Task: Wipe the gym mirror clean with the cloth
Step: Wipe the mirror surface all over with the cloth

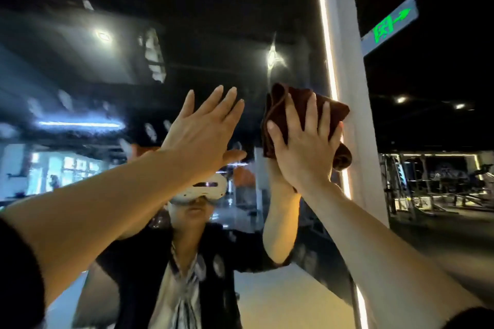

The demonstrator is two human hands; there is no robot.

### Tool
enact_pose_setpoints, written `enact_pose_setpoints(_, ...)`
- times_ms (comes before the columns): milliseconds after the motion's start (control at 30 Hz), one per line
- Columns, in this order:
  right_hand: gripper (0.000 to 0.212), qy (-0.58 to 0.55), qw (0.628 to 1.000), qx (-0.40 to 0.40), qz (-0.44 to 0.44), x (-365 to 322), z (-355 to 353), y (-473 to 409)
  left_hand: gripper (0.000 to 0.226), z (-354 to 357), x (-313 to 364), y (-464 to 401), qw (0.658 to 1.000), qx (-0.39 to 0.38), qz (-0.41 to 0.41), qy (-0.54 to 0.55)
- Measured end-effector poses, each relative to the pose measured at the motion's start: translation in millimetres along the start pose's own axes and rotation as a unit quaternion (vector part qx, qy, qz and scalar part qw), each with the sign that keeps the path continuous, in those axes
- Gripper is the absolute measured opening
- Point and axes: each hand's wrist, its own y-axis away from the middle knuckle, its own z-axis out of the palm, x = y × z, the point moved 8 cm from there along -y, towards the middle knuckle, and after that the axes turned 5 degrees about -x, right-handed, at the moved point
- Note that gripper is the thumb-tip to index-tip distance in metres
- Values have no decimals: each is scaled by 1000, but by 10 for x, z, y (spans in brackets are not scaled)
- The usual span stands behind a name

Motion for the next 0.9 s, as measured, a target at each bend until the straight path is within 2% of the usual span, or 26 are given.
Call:
enact_pose_setpoints(33, 66, -9, 1000, 26, 6, -55, -18, -1, 90, 12, 1, -6, 1000, -10, -4, 0)
enact_pose_setpoints(100, 61, -17, 998, 50, -39, -218, -4, 152, 91, 16, 2, -12, 1000, -25, -8, -8)
enact_pose_setpoints(167, 58, 0, 991, 35, -127, -276, 23, 350, 93, 9, -3, -22, 999, -38, -9, -14)
enact_pose_setpoints(233, 57, 20, 987, 17, -161, -109, -7, 333, 94, 2, 0, -31, 999, -43, -5, -15)
enact_pose_setpoints(367, 58, 21, 998, 54, -7, 157, -140, -215, 93, 4, -6, -8, 999, -44, 3, -15)
enact_pose_setpoints(433, 58, 1, 998, 65, 12, -73, -133, -302, 93, 13, 0, -13, 999, -45, 10, -10)
enact_pose_setpoints(533, 60, -4, 993, 32, -117, -492, -23, -66, 89, -88, -41, 6, 997, 2, 22, 75)
enact_pose_setpoints(600, 62, 21, 981, 1, -195, -455, -34, 4, 75, -199, -156, 55, 990, 62, 25, 126)
enact_pose_setpoints(667, 67, 54, 986, -14, -154, -175, -95, -225, 72, -247, -295, 74, 991, 95, 36, 92)
enact_pose_setpoints(767, 68, 67, 997, -42, 25, 120, -227, -657, 73, -310, -470, -20, 993, 115, 39, 13)
enact_pose_setpoints(833, 68, 52, 998, -28, 29, -181, -230, -693, 78, -367, -537, -130, 995, 96, 22, -26)
enact_pose_setpoints(900, 69, 28, 998, -1, -51, -583, -184, -553, 85, -345, -626, -248, 998, 59, -10, -37)
